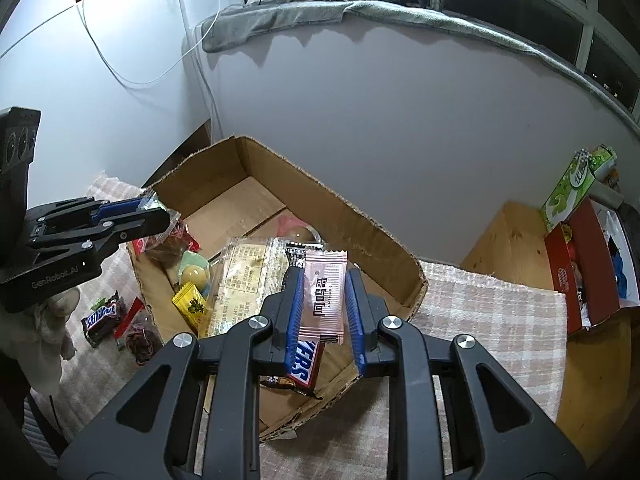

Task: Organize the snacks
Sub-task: 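Carry both items into the box and open both tools, then move both open tools back toward the Snickers bar and green candy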

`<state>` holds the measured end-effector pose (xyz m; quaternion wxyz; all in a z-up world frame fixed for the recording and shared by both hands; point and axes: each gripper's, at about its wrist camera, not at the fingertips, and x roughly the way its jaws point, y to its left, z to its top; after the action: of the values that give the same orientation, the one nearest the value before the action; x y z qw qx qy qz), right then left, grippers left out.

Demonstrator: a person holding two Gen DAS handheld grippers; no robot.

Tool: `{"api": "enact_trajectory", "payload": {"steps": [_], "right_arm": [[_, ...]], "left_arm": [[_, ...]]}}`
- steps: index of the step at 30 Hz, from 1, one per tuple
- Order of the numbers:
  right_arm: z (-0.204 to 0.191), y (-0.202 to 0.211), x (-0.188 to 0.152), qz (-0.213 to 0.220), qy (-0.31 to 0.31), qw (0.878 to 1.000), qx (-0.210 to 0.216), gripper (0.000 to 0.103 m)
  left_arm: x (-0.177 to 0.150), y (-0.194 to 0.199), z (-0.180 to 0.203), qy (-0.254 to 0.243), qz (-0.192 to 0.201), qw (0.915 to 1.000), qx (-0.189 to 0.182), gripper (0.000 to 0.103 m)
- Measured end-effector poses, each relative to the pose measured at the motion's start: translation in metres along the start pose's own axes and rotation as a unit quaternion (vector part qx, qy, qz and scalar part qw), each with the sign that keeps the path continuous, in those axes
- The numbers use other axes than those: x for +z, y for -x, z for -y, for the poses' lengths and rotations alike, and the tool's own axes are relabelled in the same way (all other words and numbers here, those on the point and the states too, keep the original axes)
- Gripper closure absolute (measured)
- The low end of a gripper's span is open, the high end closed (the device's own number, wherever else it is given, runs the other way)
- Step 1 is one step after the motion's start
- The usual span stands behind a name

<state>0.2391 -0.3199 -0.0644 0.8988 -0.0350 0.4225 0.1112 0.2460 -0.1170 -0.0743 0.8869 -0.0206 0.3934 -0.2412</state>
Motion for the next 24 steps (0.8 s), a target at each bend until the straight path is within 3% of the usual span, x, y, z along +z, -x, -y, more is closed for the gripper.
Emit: {"api": "enact_trajectory", "payload": {"steps": [1, 3, 13, 24], "right_arm": [[-0.001, 0.0, 0.0, -0.001, 0.0, 1.0, 0.0, 0.056], [-0.002, 0.002, -0.001, 0.006, 0.002, 1.0, -0.004, 0.035], [-0.009, 0.025, 0.001, 0.029, 0.007, 1.0, -0.01, 0.034], [-0.028, 0.062, -0.004, 0.05, 0.017, 0.999, -0.003, 0.034]], "left_arm": [[0.001, 0.0, 0.0, 0.001, 0.001, 1.0, 0.0, 0.066], [0.0, 0.003, -0.001, 0.003, 0.004, 1.0, 0.001, 0.066], [0.001, 0.024, -0.001, 0.004, 0.021, 0.9998, 0.002, 0.066], [-0.013, 0.074, -0.007, 0.006, 0.048, 0.9988, 0.005, 0.066]]}}
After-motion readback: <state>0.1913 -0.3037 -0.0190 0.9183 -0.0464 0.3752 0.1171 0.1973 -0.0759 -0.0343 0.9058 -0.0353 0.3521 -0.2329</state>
